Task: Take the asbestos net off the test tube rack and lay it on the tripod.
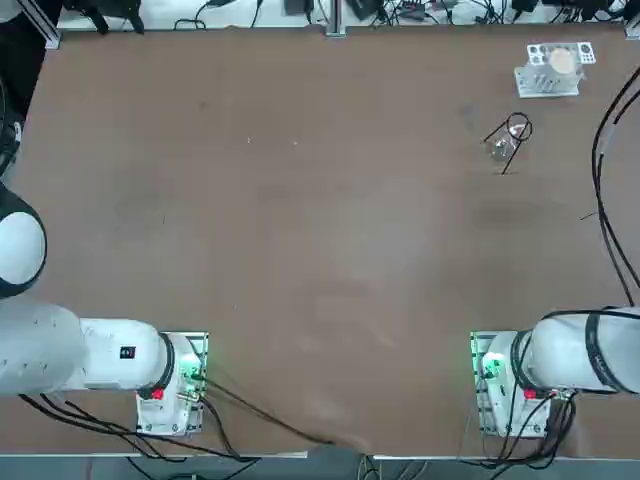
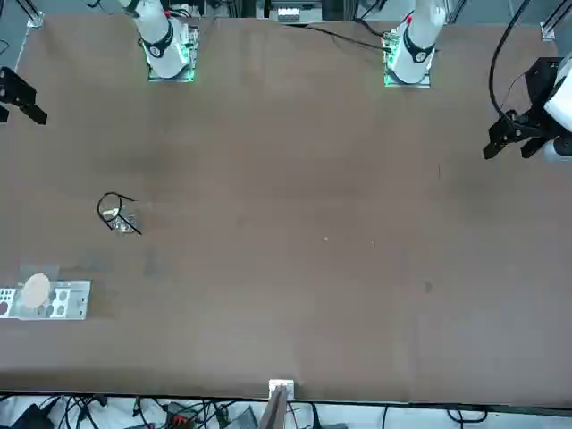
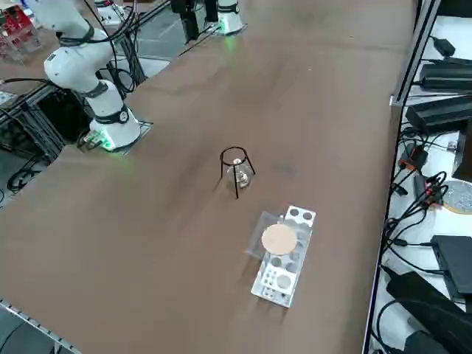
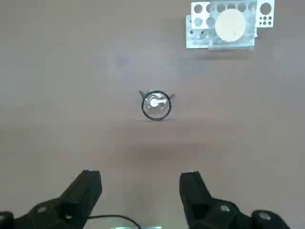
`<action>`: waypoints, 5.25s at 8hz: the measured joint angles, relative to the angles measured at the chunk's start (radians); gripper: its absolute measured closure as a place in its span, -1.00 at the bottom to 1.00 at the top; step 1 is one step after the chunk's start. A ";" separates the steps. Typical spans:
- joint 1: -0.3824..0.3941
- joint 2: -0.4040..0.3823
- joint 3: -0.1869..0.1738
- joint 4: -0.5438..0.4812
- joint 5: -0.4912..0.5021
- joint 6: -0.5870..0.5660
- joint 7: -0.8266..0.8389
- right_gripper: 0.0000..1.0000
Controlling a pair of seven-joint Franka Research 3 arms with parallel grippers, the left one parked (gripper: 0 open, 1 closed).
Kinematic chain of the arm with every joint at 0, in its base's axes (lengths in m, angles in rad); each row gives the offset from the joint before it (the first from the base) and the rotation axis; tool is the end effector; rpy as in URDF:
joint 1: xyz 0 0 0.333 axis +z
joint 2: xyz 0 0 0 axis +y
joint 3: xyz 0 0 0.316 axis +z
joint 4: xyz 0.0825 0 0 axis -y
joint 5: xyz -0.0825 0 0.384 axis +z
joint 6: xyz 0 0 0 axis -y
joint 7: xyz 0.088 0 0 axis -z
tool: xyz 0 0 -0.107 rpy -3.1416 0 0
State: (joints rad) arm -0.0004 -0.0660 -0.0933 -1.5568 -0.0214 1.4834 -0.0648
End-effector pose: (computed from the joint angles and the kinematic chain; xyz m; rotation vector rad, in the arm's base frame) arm 0.5222 -0.0534 0.6589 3.1267 -0.0476 -0.0139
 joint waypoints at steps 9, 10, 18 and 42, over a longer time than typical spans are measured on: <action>-0.001 0.062 0.001 -0.007 -0.014 0.013 -0.032 -1.00; -0.010 0.081 -0.001 -0.030 -0.028 0.064 -0.117 -1.00; -0.228 0.250 -0.013 -0.298 -0.036 0.763 -1.197 -1.00; -0.271 0.634 -0.001 -0.375 -0.059 1.591 -1.629 0.19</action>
State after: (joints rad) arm -0.2716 0.5677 -0.0939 -1.9321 -0.0801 3.0742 -1.6940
